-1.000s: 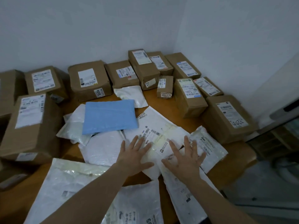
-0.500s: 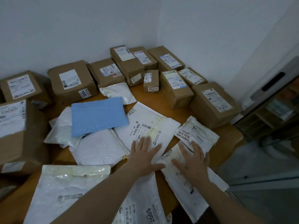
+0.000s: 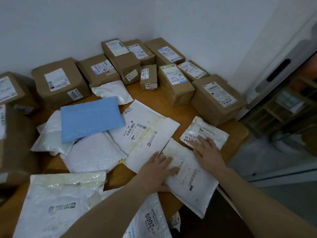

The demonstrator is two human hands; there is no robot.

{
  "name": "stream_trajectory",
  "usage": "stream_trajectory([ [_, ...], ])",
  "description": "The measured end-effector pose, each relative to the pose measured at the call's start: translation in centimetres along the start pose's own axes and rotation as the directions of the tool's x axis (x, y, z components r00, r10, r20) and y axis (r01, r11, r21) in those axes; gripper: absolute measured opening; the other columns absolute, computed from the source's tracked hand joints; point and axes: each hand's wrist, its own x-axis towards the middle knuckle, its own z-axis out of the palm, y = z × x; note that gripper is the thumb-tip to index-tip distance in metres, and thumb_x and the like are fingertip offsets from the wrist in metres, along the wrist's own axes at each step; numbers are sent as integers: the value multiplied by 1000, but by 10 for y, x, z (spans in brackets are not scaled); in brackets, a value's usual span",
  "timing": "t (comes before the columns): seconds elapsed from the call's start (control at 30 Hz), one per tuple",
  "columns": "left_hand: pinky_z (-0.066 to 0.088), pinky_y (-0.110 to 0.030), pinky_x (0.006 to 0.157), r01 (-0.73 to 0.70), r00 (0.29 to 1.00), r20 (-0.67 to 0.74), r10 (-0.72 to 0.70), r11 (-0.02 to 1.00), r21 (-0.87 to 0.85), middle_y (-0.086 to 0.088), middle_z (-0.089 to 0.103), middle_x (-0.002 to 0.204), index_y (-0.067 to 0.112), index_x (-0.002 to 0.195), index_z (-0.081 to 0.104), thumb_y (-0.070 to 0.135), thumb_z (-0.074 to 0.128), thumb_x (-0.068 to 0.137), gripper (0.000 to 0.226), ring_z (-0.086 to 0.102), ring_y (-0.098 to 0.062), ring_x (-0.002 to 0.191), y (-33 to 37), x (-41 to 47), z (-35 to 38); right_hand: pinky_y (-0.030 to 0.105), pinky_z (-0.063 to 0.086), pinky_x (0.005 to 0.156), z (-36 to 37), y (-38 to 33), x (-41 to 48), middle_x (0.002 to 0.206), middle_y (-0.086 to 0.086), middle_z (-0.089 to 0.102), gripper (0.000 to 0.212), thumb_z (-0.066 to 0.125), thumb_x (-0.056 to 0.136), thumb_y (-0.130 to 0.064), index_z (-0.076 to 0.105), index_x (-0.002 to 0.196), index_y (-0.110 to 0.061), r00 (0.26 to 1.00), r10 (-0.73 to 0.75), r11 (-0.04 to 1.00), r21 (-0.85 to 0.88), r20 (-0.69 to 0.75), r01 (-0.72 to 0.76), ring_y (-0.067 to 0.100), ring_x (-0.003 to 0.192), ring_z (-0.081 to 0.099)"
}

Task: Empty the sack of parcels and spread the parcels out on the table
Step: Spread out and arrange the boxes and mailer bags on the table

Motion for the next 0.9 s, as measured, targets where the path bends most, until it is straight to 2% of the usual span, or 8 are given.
stream_trajectory([
  [0.1,0,-39,118,40,999,-14,-40,999,-5,-10,24,151,36,148,20,61,50,87,72,21,-29,140,3,-1,0,48,11,119,-1,3,1,158,-2,19,79,-3,80,-76,28,144,-42,999,-24,998,61,-24,25,22,147,6],
  [0.3,3,-41,120,74,997,-12,-74,997,-14,-7,34,139,34,139,37,67,45,84,65,30,-25,132,10,1,-15,54,-4,114,-8,-8,-18,159,-6,6,64,28,87,-68,20,146,-43,998,-56,996,-71,40,58,19,147,-2],
  [0.4,-2,-37,118,114,987,-104,-121,991,-68,-2,38,137,29,131,46,63,42,89,54,31,-20,132,6,-4,-23,56,3,113,-5,-11,-21,157,-3,14,71,25,80,-70,23,145,-41,999,-32,992,-124,37,36,25,146,6],
  [0.53,-5,-43,120,396,886,-193,-422,904,-160,-2,22,153,25,142,33,54,34,95,55,14,-21,144,-19,-23,-25,59,31,101,-17,-45,-8,138,10,51,63,31,76,-56,55,130,-33,980,-127,990,-80,-154,116,39,126,46],
  [0.63,-2,-59,115,598,772,-116,-624,776,-200,-1,-3,161,32,150,12,58,30,95,64,-7,-27,148,-49,-44,-25,52,16,112,-21,-88,11,156,3,23,52,32,89,-44,37,141,-39,959,-266,959,-129,-98,253,32,143,19],
  [0.73,0,-67,110,699,703,47,-710,676,-234,1,-19,159,44,149,-3,65,33,91,71,-19,-32,145,-78,-65,-19,49,-3,116,-17,-130,33,160,-6,-4,49,32,99,-38,18,146,-45,925,-375,915,-134,62,380,21,147,-9],
  [0.83,5,-67,109,738,667,150,-730,620,-266,5,-9,159,46,147,4,68,31,89,68,-10,-31,146,-95,-83,-4,54,-11,113,-15,-153,46,159,-9,11,44,26,100,-46,28,143,-42,913,-363,889,-225,184,399,19,147,-4],
  [0.9,6,-64,111,740,663,126,-738,622,-254,4,3,159,43,147,15,68,31,88,65,1,-29,146,-98,-91,1,55,-10,113,-17,-156,50,152,-10,28,41,25,99,-47,42,136,-38,927,-336,890,-266,166,370,18,145,10],
])
